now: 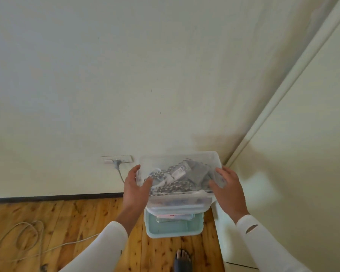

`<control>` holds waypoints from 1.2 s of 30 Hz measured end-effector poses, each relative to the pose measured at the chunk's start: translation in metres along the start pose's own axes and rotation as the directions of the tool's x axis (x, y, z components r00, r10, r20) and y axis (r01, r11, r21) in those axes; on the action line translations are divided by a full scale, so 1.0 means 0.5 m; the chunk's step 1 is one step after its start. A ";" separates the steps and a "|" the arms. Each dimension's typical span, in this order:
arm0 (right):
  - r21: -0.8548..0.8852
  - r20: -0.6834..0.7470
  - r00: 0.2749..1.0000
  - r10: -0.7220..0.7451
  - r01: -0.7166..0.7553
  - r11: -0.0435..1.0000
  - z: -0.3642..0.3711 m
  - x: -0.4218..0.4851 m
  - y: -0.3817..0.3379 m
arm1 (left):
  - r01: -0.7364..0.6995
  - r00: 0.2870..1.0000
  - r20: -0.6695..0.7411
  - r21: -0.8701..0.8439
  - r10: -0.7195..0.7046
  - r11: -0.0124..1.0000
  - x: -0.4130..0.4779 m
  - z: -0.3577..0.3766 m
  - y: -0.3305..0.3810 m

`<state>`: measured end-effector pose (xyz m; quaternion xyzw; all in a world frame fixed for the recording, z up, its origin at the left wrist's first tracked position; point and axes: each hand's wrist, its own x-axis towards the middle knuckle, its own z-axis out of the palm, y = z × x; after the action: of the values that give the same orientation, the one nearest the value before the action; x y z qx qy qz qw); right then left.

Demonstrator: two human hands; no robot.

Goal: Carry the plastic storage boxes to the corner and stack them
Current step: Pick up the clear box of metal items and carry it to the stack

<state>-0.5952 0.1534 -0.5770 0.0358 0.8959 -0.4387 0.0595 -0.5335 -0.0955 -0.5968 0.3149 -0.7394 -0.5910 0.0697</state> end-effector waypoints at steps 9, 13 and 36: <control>-0.047 0.043 0.999 0.016 -0.014 0.999 0.005 0.088 0.012 | 0.032 0.999 -0.006 -0.001 -0.032 0.999 0.064 0.057 0.018; -0.057 0.053 0.999 0.007 -0.004 0.998 0.014 0.107 0.020 | 0.043 0.999 -0.021 0.022 -0.043 0.999 0.082 0.064 0.014; -0.073 0.028 0.999 -0.033 0.035 0.997 0.034 0.101 0.043 | 0.064 0.998 -0.026 0.022 -0.063 0.998 0.094 0.062 -0.008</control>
<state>-0.6413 0.1540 -0.6112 0.0123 0.9111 -0.4068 0.0654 -0.5838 -0.0961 -0.6222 0.3465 -0.7349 -0.5803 0.0566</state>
